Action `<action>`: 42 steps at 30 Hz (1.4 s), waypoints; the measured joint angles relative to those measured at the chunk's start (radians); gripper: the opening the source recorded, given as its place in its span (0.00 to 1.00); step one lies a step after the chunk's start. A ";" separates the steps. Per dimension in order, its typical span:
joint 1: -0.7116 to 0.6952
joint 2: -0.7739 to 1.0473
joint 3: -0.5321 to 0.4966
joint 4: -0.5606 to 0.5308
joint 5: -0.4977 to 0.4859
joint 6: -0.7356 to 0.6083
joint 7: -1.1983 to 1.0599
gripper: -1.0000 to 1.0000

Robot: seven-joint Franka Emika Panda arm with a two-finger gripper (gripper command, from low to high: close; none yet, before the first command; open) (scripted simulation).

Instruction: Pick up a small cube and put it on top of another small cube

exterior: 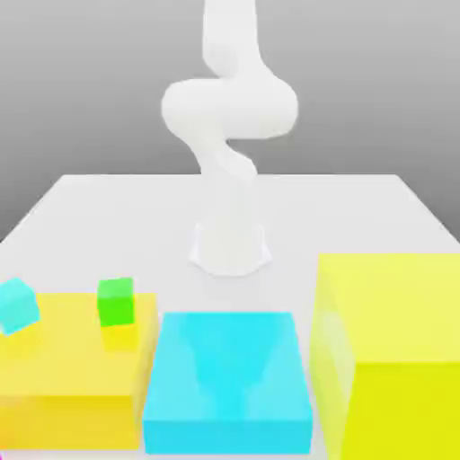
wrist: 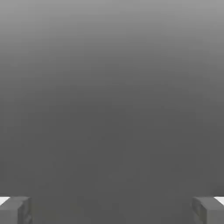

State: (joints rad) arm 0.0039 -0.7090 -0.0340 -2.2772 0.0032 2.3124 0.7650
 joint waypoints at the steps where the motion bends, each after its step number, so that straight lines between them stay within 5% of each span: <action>1: 0.001 0.039 -0.015 0.010 0.003 0.005 -0.016 0.50; 19: -0.041 0.695 -0.240 0.174 0.154 0.093 -0.359 0.50; 38: -0.269 1.380 -0.216 0.347 0.284 0.256 -0.659 0.50; 39: -0.274 1.400 -0.210 0.352 0.291 0.270 -0.664 0.00; 42: -0.274 1.400 -0.210 0.352 0.291 0.270 -0.665 0.00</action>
State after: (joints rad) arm -0.2704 0.6907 -0.2436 -1.9255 0.2947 2.5820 0.1005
